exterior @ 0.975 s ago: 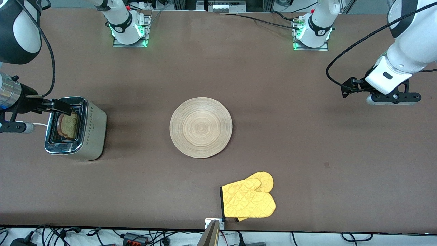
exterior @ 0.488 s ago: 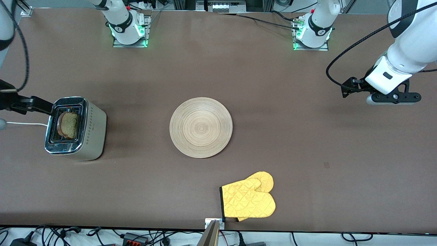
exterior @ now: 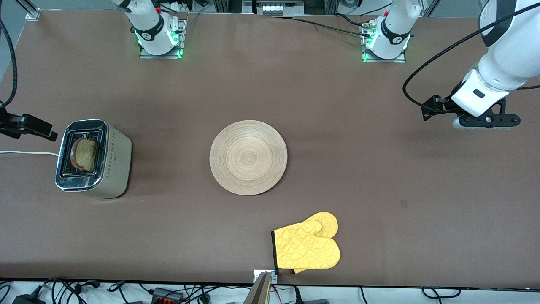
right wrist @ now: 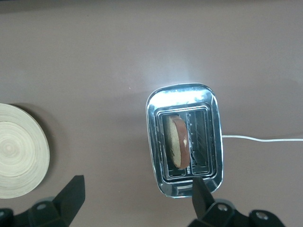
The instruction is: Move plate and put bread in toaster
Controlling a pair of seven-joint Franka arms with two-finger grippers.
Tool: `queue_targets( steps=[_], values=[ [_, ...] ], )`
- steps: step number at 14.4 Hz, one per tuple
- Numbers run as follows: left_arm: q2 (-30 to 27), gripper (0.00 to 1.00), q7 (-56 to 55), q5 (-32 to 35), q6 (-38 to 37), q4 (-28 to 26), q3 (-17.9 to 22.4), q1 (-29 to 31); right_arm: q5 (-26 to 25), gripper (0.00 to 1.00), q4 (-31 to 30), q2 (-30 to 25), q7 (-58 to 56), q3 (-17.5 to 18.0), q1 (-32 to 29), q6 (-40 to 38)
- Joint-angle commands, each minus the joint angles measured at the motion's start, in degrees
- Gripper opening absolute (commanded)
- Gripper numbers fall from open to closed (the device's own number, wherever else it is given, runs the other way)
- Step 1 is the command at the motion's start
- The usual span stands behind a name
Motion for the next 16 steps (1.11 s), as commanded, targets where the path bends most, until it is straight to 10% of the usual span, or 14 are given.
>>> queue_targets(
  steps=[1,16],
  values=[
    [0.2,1.0,-0.2,-0.5,-0.9,0.9,-0.2,0.2,-1.5,1.0,-14.3,-9.6,-0.8,1.2,-0.7,5.7],
    [0.6,1.0,-0.1,-0.6,-0.9,1.1,-0.2,0.3,-1.5,1.0,-15.9,-12.7,-3.8,1.1,-1.0,1.7]
  ],
)
